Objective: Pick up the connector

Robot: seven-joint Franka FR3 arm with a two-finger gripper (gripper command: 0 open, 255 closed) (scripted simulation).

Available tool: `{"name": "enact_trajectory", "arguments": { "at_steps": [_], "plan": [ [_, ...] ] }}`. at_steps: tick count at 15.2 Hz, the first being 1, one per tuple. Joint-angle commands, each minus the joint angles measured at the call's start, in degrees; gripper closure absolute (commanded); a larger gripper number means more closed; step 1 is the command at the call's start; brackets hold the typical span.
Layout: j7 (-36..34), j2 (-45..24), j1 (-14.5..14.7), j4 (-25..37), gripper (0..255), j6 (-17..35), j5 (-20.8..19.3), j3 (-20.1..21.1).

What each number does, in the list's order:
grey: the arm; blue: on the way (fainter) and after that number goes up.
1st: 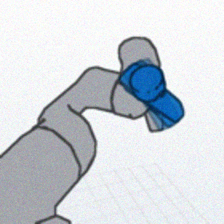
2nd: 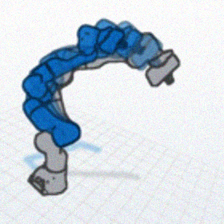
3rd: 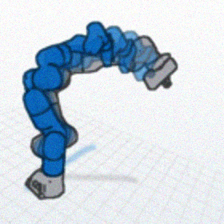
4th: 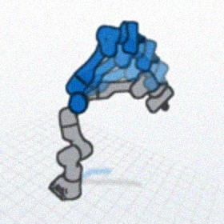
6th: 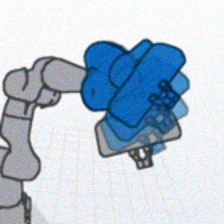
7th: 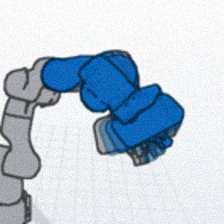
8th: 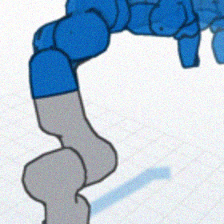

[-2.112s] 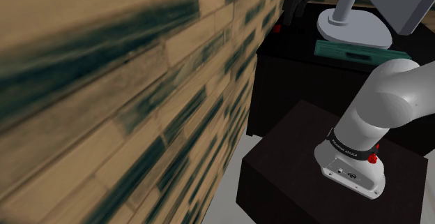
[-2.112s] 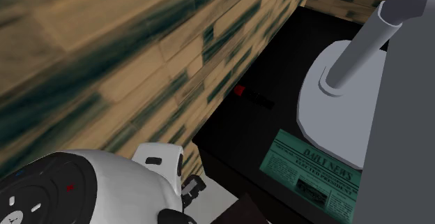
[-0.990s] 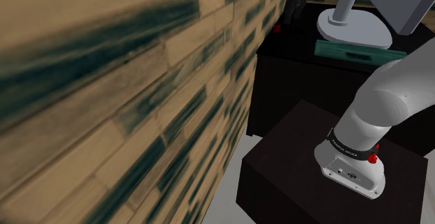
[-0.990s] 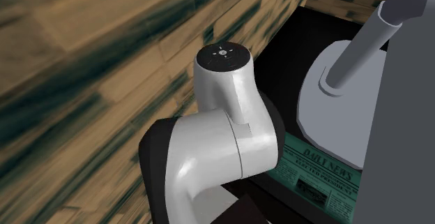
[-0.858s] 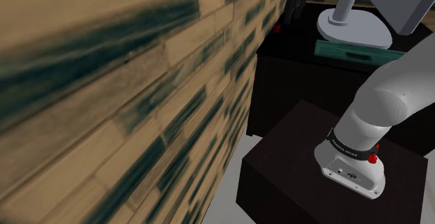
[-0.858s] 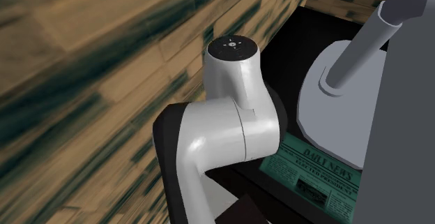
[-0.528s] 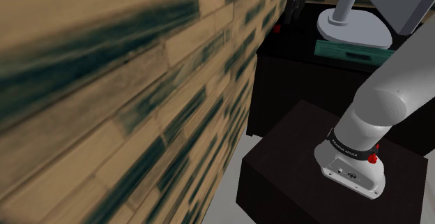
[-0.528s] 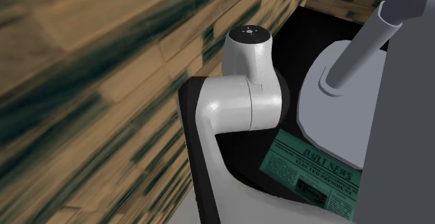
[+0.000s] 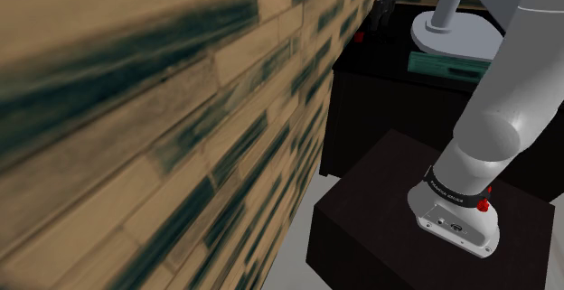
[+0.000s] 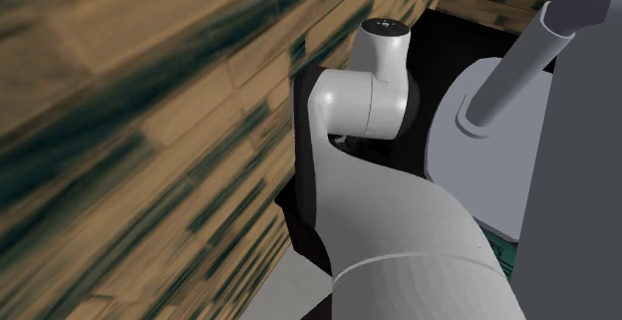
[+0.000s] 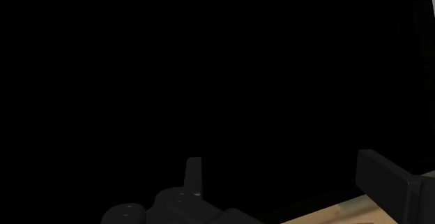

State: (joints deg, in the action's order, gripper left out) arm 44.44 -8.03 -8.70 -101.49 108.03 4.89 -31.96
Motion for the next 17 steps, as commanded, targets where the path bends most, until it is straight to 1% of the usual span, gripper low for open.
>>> {"name": "enact_trajectory", "arguments": {
  "at_steps": [1,4,8,15,17],
  "plan": [
    [3.0,-5.5,-2.0,4.5,0,-0.2,3.1,-0.5],
    [6.3,-13.2,-5.8,12.7,0,-2.1,7.2,-0.3],
    [9.2,-23.7,-11.9,25.5,0,-5.9,11.7,0.8],
    [9.8,-24.5,-11.5,21.3,0,-1.1,12.3,1.3],
    [9.8,-24.6,-11.5,21.0,0,-0.7,12.3,1.3]
  ]
}}
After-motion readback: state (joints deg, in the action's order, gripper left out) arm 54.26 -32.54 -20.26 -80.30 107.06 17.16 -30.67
